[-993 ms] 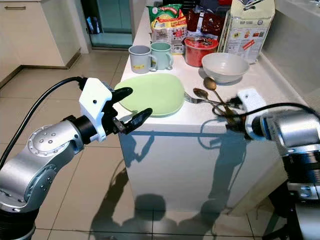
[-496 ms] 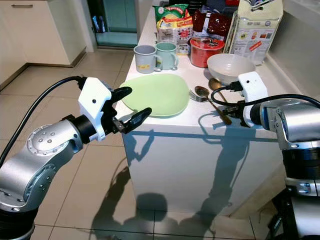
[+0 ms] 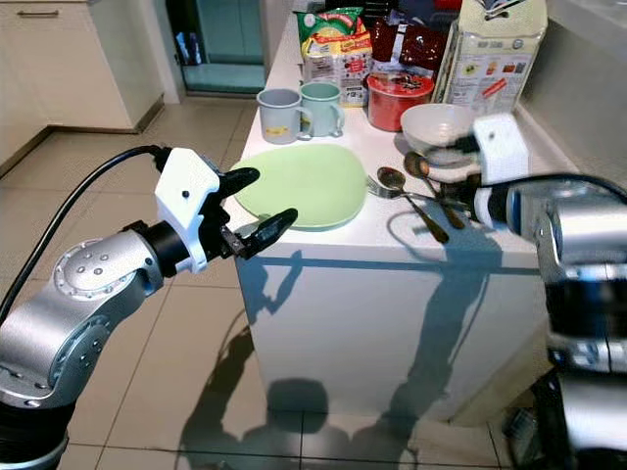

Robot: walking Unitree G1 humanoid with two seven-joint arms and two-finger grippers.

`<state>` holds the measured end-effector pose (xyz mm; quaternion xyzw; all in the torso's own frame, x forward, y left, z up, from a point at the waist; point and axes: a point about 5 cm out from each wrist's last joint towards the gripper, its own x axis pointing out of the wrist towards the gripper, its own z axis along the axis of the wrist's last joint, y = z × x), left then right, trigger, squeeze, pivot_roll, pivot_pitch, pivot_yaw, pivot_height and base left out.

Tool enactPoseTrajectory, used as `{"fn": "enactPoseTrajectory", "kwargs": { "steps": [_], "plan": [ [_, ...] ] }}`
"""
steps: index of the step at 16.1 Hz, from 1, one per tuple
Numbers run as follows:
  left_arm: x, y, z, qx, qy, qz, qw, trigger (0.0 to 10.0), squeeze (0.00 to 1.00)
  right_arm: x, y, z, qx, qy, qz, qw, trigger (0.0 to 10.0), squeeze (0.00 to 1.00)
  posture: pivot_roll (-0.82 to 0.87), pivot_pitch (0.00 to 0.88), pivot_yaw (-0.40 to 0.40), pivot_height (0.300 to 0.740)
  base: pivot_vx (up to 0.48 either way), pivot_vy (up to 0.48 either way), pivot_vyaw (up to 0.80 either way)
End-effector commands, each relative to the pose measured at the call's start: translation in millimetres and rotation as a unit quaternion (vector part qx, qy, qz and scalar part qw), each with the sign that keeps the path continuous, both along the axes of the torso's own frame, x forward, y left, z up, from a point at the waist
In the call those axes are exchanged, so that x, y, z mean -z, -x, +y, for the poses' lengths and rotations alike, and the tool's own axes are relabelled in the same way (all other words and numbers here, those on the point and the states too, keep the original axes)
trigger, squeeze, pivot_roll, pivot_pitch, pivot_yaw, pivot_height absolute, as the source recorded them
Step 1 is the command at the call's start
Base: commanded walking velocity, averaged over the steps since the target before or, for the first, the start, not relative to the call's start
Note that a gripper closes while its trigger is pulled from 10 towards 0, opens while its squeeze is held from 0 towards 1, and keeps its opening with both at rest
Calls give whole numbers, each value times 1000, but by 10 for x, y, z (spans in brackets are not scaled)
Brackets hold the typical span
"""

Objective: Setting the table

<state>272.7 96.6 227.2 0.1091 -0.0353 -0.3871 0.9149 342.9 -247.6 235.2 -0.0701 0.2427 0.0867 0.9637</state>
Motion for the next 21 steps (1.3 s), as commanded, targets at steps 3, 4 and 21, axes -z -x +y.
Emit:
{"fn": "enactPoseTrajectory", "kwargs": {
  "steps": [3, 4, 21],
  "plan": [
    [-37, -17, -1, -2, -3, -9, 1000, 10000, 0, 141, -52, -24, 15, 16, 29, 999, 10000, 1000, 62, 0, 28, 740, 0, 0, 0],
    [-35, -22, -7, 0, -4, -8, 1000, 10000, 0, 208, -96, 2, 10, 19, 43, 999, 10000, 1000, 63, 0, 30, 740, 0, 0, 0],
    [-65, -28, -27, 14, -12, -6, 1000, 10000, 0, 407, -394, 205, -25, 66, 155, 985, 10000, 0, 66, 6, 31, 740, 0, 0, 0]
  ]
}}
